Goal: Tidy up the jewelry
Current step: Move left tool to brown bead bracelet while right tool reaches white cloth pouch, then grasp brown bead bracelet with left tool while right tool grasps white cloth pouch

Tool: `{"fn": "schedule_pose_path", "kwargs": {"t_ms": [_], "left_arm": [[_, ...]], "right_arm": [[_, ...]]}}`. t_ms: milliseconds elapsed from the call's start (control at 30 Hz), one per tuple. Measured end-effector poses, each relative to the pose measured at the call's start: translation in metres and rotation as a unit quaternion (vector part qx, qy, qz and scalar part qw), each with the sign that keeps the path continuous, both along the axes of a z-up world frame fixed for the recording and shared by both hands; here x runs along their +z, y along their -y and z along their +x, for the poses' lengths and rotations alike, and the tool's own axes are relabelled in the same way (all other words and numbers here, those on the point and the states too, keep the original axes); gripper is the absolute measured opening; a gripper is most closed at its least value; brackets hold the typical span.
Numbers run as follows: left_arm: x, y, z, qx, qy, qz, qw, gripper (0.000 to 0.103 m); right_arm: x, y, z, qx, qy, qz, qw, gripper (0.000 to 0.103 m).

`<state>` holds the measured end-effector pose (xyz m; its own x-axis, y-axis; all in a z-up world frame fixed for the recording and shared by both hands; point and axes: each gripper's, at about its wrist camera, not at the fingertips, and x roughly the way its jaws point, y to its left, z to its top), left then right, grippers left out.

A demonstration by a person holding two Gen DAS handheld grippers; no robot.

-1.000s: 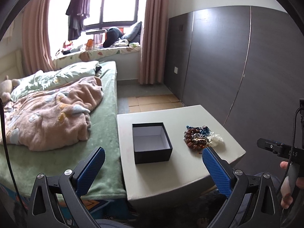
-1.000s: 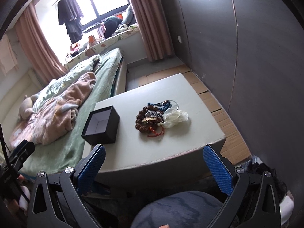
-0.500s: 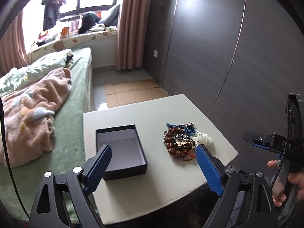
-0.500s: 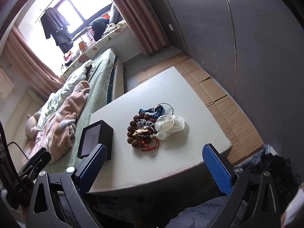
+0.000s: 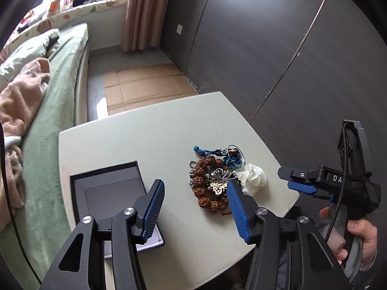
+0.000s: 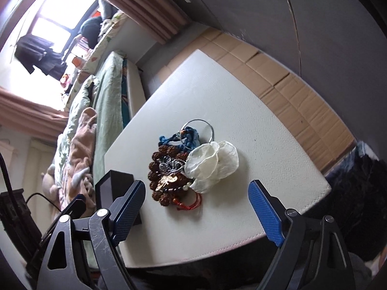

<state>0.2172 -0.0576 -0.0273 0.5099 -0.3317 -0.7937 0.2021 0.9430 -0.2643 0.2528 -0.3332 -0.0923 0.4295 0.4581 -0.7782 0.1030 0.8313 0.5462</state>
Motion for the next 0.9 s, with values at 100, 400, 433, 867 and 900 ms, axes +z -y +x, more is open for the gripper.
{"fn": "schedule_pose_path", "kwargs": {"t_ms": [100,400,433,867,900], "left_arm": [[-0.005,0.000,0.017,-0.003,-0.023,-0.007,0.9997,0.048],[-0.028,0.012,0.065,-0.027,-0.097,0.001,0.9949,0.044],[-0.033,0.014,0.070,-0.027,-0.106,0.006,0.9940,0.042],[-0.080,0.048,0.097,-0.061,-0.177,0.054,0.9809,0.032],[-0.083,0.050,0.097,-0.063,-0.178,0.062,0.9800,0.032]], "right_arm": [[-0.009,-0.004,0.014,-0.001,-0.025,0.002,1.000,0.088],[-0.036,-0.024,0.039,0.015,-0.055,-0.017,0.998,0.088],[-0.039,-0.027,0.041,0.016,-0.057,-0.021,0.998,0.088],[-0.036,-0.015,0.034,-0.001,-0.026,0.001,1.000,0.006],[-0.031,-0.014,0.031,0.000,-0.017,0.005,1.000,0.006]]}}
